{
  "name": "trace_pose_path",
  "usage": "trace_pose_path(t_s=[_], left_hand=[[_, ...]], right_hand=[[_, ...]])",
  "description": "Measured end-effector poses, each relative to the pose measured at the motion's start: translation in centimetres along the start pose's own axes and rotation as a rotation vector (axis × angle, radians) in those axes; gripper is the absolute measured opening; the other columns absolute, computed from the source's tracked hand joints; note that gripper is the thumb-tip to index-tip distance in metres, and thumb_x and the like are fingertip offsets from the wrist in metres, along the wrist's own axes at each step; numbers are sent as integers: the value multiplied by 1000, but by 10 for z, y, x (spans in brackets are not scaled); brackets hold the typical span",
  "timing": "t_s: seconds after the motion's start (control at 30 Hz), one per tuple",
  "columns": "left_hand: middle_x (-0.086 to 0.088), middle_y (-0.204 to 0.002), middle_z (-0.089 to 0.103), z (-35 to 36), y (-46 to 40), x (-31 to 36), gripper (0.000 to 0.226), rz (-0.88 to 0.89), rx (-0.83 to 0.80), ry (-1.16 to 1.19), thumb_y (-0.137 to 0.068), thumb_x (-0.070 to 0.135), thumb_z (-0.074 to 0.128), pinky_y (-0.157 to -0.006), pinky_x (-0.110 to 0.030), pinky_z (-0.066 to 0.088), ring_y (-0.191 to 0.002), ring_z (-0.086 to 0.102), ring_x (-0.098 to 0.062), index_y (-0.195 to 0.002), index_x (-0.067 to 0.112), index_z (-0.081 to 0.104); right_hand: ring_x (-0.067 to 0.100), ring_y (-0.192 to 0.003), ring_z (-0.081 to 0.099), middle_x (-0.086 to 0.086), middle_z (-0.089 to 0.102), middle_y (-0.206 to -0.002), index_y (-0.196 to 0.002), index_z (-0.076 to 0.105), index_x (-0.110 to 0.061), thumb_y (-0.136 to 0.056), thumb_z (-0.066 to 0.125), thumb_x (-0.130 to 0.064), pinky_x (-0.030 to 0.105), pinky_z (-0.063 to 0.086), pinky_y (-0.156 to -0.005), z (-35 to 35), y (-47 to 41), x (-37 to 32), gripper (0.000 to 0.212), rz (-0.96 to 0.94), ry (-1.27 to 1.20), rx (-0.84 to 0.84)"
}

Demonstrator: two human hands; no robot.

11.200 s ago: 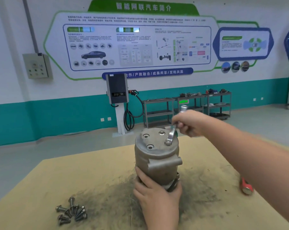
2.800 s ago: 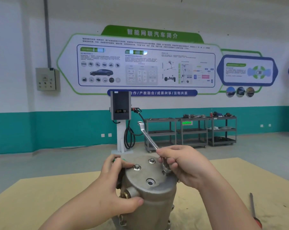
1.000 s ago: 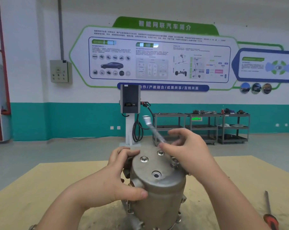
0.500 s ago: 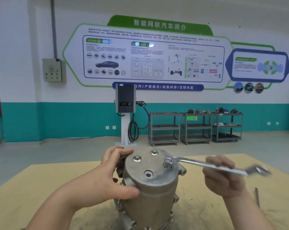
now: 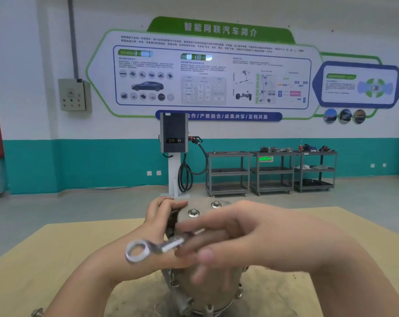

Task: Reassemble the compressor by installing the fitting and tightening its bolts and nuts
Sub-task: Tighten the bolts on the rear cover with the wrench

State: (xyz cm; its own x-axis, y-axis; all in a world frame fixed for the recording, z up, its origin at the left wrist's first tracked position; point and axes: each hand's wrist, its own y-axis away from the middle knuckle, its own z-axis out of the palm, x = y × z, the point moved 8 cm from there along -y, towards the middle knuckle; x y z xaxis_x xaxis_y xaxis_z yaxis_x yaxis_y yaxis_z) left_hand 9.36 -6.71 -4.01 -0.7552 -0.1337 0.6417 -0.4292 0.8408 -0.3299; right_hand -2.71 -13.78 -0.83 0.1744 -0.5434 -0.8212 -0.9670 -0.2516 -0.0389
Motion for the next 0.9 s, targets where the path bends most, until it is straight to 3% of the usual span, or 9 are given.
trace_pose_path(t_s=[0.07,0.17,0.37,0.43,0.53,0.63,0.7,0.8,0.9], left_hand=[[29,-121,27,0,1,-1,70,-17,-5,11,-60,58,72,-84,-14,48,-107,45,19,-120,48,39],[23,-114,34,1,0,1,61,-18,30,68,-64,44,77,-76,-15,50,-92,56,7,-116,41,45],[24,-132,20,-2,4,-4,86,-47,36,60,-65,47,79,-88,-10,44,-112,41,17,-134,44,28],[26,-132,18,-4,6,-6,83,-50,31,59,-67,46,80,-88,-4,41,-111,38,22,-132,44,28],[31,-127,19,-2,9,-6,85,-46,33,72,-57,56,76,-80,1,38,-105,38,26,-127,46,28],[27,-129,18,-1,9,-6,90,-50,59,93,-55,59,75,-77,-1,41,-104,42,24,-130,45,27],[29,-131,17,1,10,-4,93,-51,111,125,-55,61,74,-84,-1,40,-112,40,22,-132,46,26],[34,-133,15,21,22,-12,102,-53,317,242,-50,69,71,-101,-12,30,-116,21,34,-130,61,7],[36,-141,18,58,42,-26,114,-95,440,363,-44,67,77,-101,-13,32,-118,28,31,-130,64,2]], right_hand=[[10,-92,69,-13,73,-103,-121,64,-37,-85,66,-41,36,54,-88,-6,-10,-10,37,40,261,321],[9,-79,63,-9,72,-85,-100,74,-41,-82,71,-42,30,54,-75,-15,-22,-30,18,106,570,620],[20,-64,60,2,64,-67,-77,70,-10,-80,71,-29,27,47,-56,-92,-74,-21,20,314,708,599],[16,-49,43,1,51,-56,-70,59,-9,-85,66,-20,23,35,-47,-125,-60,18,20,453,444,574],[8,-41,30,-4,41,-49,-75,58,-10,-82,69,-10,16,23,-38,-139,-11,78,13,553,-326,605],[8,-38,30,-5,37,-48,-82,58,-11,-74,71,-13,17,26,-34,-120,31,100,15,314,-842,770],[9,-38,31,-2,37,-48,-96,61,-9,-81,66,-16,19,26,-34,-104,62,108,17,91,-937,977],[13,-40,37,2,43,-49,-101,68,-10,-95,53,-12,20,30,-36,-56,105,108,16,-138,-712,1225],[10,-48,48,-6,55,-58,-83,73,-23,-89,65,-14,13,40,-47,-5,120,58,14,-279,29,1310]])
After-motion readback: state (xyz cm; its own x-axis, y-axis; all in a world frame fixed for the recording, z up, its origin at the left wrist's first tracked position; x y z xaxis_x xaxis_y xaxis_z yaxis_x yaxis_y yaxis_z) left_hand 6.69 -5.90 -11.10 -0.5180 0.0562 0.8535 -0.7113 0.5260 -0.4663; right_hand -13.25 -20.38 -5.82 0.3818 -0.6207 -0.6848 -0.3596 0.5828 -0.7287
